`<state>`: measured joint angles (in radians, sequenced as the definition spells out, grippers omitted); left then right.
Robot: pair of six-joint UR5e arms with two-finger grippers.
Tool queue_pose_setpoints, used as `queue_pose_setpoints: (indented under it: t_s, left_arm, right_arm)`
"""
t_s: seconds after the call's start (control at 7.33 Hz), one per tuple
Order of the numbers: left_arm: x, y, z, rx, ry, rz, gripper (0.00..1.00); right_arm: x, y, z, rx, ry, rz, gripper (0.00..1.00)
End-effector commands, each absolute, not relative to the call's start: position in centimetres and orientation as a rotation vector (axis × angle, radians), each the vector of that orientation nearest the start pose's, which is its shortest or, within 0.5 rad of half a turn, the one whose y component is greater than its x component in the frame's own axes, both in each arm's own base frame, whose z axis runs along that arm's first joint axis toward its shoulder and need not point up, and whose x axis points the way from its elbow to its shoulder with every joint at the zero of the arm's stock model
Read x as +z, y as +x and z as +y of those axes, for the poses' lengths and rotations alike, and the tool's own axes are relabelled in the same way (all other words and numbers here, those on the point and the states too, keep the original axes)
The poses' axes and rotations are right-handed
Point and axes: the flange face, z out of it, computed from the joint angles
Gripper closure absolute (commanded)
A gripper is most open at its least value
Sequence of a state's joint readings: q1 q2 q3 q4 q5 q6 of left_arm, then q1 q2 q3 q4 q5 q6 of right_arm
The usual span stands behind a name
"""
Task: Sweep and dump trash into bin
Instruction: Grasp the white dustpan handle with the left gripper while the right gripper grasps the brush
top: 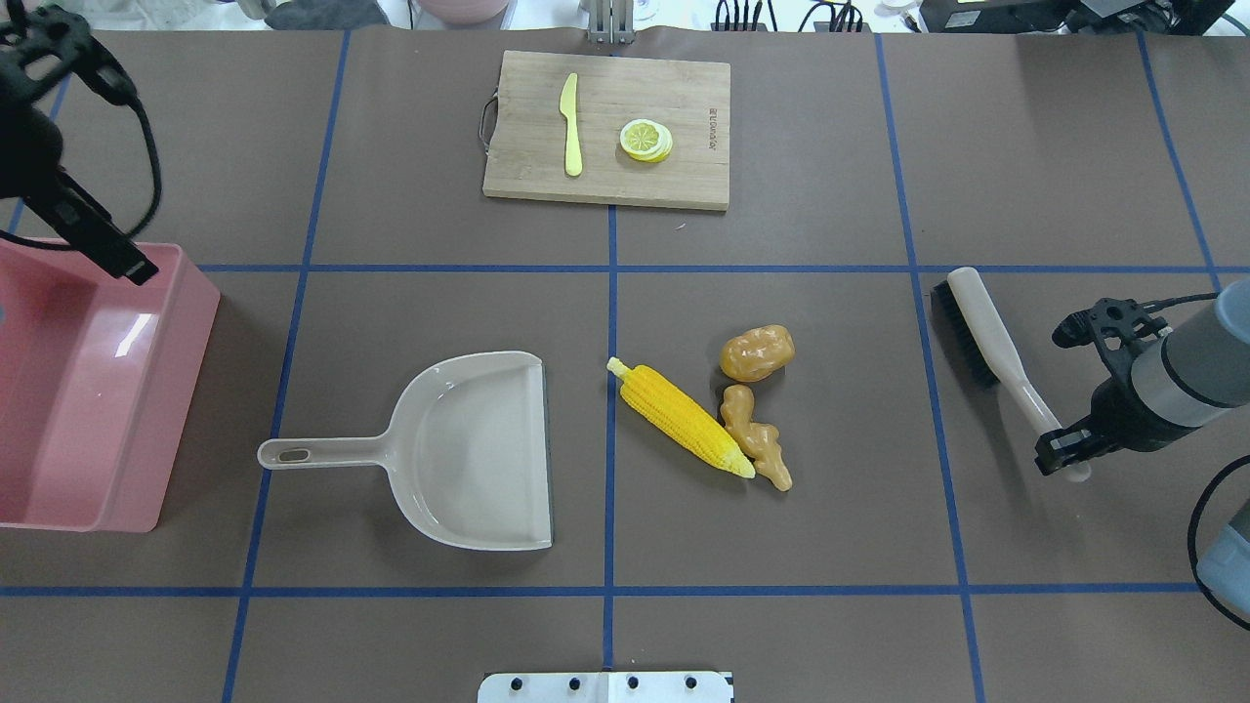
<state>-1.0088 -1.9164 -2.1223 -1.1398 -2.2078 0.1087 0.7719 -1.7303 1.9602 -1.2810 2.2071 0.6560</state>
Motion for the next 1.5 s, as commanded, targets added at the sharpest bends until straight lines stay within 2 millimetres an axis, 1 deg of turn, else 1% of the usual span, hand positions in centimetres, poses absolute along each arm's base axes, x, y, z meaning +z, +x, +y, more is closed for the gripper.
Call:
queue_pose_setpoints:
  t_s: [0.0, 0.14, 0.27, 0.41, 0.55, 0.68, 0.82, 0.95, 1.09, 1.23, 1.36]
  left_arm:
    - [25.6, 28.7, -42.5, 0.968, 0.379, 0.656, 0.0]
    - [25.4, 31.5, -40.8, 1.033, 0.41, 0.648, 0.0]
    - [25.6, 33.2, -40.1, 1.105, 0.463, 0.595, 0.0]
    - [26.0, 34.1, -40.0, 1.187, 0.492, 0.584, 0.0]
    - [26.5, 36.0, -39.2, 1.249, 0.512, 0.578, 0.01]
    - [27.8, 38.6, -38.5, 1.286, 0.539, 0.568, 0.01]
    - [30.2, 40.3, -37.5, 1.313, 0.573, 0.559, 0.01]
    - [32.4, 40.8, -37.2, 1.321, 0.61, 0.568, 0.01]
    - [32.9, 40.7, -37.1, 1.323, 0.614, 0.569, 0.01]
    - [33.2, 40.8, -37.1, 1.327, 0.607, 0.569, 0.01]
    - [33.6, 41.2, -37.1, 1.336, 0.6, 0.573, 0.01]
  right_arm:
    - [51.0, -25.8, -36.4, -0.29, -0.038, -0.812, 1.0]
    - [51.0, -24.6, -37.0, -0.265, -0.045, -0.83, 1.0]
    - [51.4, -23.6, -37.5, -0.272, -0.049, -0.858, 1.0]
    - [50.9, -22.6, -38.6, -0.252, -0.02, -0.862, 1.0]
    - [50.5, -22.1, -39.2, -0.239, -0.008, -0.872, 1.0]
    - [50.0, -21.7, -39.8, -0.227, -0.002, -0.882, 1.0]
    - [49.7, -21.9, -40.1, -0.224, 0.006, -0.88, 1.0]
    - [49.6, -21.7, -40.3, -0.215, 0.011, -0.882, 1.0]
    - [48.8, -22.1, -41.2, -0.212, -0.002, -0.902, 1.0]
    - [48.8, -20.9, -41.3, -0.202, -0.013, -0.927, 1.0]
    - [47.1, -22.0, -42.6, -0.174, -0.033, -0.931, 1.0]
